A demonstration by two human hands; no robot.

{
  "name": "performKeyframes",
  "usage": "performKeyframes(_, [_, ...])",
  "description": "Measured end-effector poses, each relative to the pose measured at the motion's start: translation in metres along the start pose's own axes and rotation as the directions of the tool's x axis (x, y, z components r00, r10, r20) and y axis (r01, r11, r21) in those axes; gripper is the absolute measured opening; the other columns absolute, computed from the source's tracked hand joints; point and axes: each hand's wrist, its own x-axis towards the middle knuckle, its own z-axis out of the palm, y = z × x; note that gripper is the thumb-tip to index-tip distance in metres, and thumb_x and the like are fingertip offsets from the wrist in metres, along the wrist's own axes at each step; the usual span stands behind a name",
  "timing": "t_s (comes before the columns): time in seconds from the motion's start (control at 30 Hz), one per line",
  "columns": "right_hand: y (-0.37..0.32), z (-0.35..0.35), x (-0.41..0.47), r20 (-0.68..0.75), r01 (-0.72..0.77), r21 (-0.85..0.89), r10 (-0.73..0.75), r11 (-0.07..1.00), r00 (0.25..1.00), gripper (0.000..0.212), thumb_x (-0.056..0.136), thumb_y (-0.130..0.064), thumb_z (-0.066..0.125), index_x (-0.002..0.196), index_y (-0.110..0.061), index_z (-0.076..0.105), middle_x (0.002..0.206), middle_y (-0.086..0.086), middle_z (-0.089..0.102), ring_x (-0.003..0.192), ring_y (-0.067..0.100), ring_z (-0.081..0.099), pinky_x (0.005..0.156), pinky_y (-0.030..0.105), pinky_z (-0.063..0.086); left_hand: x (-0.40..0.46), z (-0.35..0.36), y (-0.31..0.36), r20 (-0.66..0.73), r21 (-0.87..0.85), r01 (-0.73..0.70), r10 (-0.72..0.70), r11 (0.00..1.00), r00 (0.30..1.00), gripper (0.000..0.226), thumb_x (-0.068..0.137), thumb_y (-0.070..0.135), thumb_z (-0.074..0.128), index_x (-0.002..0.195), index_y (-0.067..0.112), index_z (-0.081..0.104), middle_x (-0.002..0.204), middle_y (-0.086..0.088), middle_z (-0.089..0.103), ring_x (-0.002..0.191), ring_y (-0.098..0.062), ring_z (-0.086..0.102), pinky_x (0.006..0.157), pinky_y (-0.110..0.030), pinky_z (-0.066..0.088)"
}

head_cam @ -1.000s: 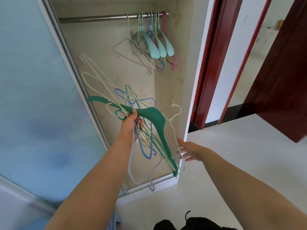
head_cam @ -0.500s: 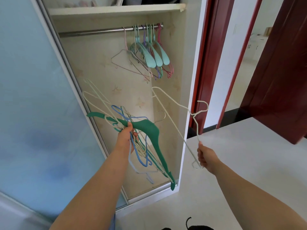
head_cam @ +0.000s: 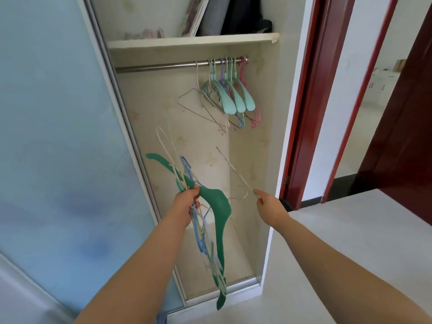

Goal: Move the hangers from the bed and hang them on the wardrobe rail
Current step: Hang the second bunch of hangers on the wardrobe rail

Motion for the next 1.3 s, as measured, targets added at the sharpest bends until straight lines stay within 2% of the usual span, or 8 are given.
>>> performKeyframes(0.27, [-0.09,-0.026,0.088,-0.002,0.19,-0.023,-0.19,0.982,0.982,0.045,0.098,-0.006,0.031,0.139,-0.012,0.048,0.137,0.012,0.054,0.12,0.031,0.053,0.096,0.03,0.042,0.03,0.0,0.008,-0.064,0.136,-0.048,0.057,0.989,0.996,0.013,0.091,0.02,0.063,0.096,0.008,0.059,0.076,-0.007,0.052,0.048,-0.013,0.036,0.045,-0.024,0.035])
performKeyframes(0.47, [-0.156,-0.055,0.162,-0.08,0.27,0.108,-0.262,0.957,0.962,0.043,0.093,0.002,0.035,0.133,0.002,0.052,0.131,0.018,0.056,0.121,0.033,0.052,0.092,0.026,0.04,0.052,0.004,0.067,-0.06,0.155,-0.132,0.142,0.979,0.988,0.012,0.095,0.018,0.058,0.089,0.008,0.055,0.066,-0.006,0.048,0.046,-0.015,0.035,0.034,-0.018,0.033])
performKeyframes(0.67, [-0.217,-0.089,0.225,-0.026,0.296,0.185,-0.297,0.937,0.955,0.044,0.093,0.001,0.036,0.135,0.001,0.047,0.098,0.009,0.047,0.064,0.016,0.044,0.05,0.017,0.035,0.07,0.01,0.102,-0.075,0.078,-0.148,0.154,0.986,0.985,0.015,0.097,0.019,0.053,0.085,0.011,0.051,0.064,-0.005,0.044,0.035,-0.009,0.036,0.039,-0.022,0.031])
performKeyframes(0.83, [-0.249,-0.086,0.254,0.101,0.214,0.234,-0.243,0.948,0.965,0.043,0.094,0.0,0.037,0.135,0.0,0.045,0.078,0.008,0.048,0.057,0.014,0.04,0.055,0.027,0.038,0.082,0.006,0.115,-0.108,-0.006,-0.169,0.168,0.986,0.98,0.015,0.097,0.017,0.054,0.083,0.011,0.052,0.067,-0.005,0.044,0.05,-0.013,0.035,0.035,-0.02,0.033])
performKeyframes(1.0, [-0.256,-0.071,0.273,0.158,0.021,0.518,-0.12,0.855,0.98,0.029,0.1,-0.003,0.026,0.121,-0.005,0.047,0.067,0.006,0.039,0.05,0.014,0.03,0.033,0.015,0.02,0.095,-0.001,0.121,-0.133,-0.077,-0.185,0.173,0.98,0.976,0.017,0.096,0.014,0.055,0.081,0.008,0.054,0.069,-0.007,0.047,0.051,-0.014,0.04,0.034,-0.019,0.033])
performKeyframes(1.1, [-0.244,-0.068,0.286,0.129,0.001,0.459,-0.068,0.889,0.989,0.023,0.1,-0.007,0.033,0.082,-0.014,0.045,0.072,0.002,0.04,0.06,0.013,0.043,0.046,0.019,0.032,0.102,-0.008,0.119,-0.136,-0.071,-0.174,0.164,0.982,0.977,0.021,0.096,0.018,0.055,0.078,0.007,0.055,0.066,-0.007,0.05,0.041,-0.012,0.043,0.034,-0.018,0.034])
performKeyframes(1.2, [-0.227,-0.066,0.296,0.007,0.058,0.136,-0.059,0.989,0.998,0.02,0.098,-0.019,0.046,0.115,-0.015,0.057,0.107,0.004,0.059,0.108,0.014,0.057,0.07,0.017,0.044,0.107,-0.013,0.116,-0.119,-0.079,-0.162,0.152,0.984,0.981,0.026,0.096,0.021,0.055,0.074,0.007,0.055,0.062,-0.005,0.051,0.039,-0.012,0.045,0.034,-0.019,0.036])
performKeyframes(1.3, [-0.207,-0.064,0.292,0.053,-0.038,0.532,0.011,0.846,0.999,0.035,0.098,-0.01,0.041,0.131,-0.001,0.049,0.133,0.018,0.054,0.113,0.023,0.059,0.072,0.02,0.05,0.109,-0.015,0.112,-0.092,-0.053,-0.142,0.137,0.988,0.986,0.031,0.096,0.028,0.055,0.072,0.009,0.055,0.055,-0.004,0.051,0.035,-0.013,0.044,0.042,-0.028,0.038])
